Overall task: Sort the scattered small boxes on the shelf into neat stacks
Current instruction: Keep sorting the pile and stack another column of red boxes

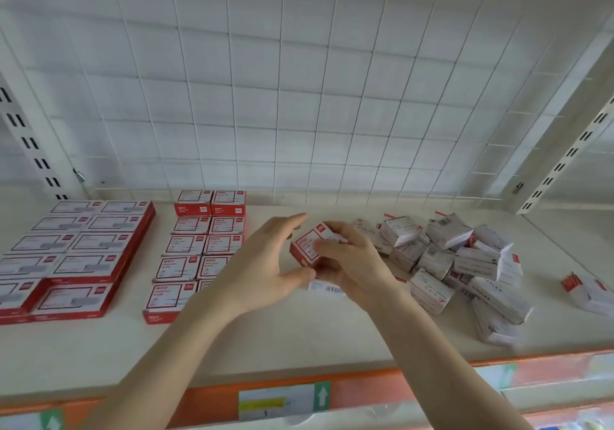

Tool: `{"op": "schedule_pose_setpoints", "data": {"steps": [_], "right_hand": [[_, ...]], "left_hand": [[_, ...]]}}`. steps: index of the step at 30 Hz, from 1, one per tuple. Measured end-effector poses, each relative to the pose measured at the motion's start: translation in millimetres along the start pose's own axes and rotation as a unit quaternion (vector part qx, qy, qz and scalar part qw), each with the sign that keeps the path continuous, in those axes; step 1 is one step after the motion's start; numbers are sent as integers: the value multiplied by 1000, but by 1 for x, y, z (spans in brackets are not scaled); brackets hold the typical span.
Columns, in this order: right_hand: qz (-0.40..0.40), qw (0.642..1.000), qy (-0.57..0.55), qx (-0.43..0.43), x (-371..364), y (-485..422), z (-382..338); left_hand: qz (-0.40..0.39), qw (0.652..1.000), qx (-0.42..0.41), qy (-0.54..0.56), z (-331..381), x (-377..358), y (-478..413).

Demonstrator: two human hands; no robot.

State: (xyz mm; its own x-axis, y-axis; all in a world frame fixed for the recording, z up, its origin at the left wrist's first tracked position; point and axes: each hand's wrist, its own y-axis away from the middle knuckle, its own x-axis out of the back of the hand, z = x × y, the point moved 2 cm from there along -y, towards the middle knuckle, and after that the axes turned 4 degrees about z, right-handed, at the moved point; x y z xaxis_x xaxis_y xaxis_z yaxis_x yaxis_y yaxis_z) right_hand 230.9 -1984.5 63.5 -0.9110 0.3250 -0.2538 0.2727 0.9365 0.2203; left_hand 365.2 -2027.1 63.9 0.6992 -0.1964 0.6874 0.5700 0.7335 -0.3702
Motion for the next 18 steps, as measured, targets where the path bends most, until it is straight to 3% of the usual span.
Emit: {"op": "schedule_pose_setpoints", "data": {"steps": [4,8,12,16,18], "right_hand": [[33,998,36,26,-12,-4,6],[42,962,260,75,1,-10,2],[59,876,455,147,23,-18,-8],[-42,764,631,130,29,-18,-2],[-61,729,668,135,28,-17,4]], "left_hand": [[39,990,41,-132,8,-6,5],[41,973,51,-220,1,-2,3],[-28,958,83,-274,-12,-5,9],[-65,941,96,-317,-17,-12,11],[-71,939,97,-321,-18,-14,9]]}}
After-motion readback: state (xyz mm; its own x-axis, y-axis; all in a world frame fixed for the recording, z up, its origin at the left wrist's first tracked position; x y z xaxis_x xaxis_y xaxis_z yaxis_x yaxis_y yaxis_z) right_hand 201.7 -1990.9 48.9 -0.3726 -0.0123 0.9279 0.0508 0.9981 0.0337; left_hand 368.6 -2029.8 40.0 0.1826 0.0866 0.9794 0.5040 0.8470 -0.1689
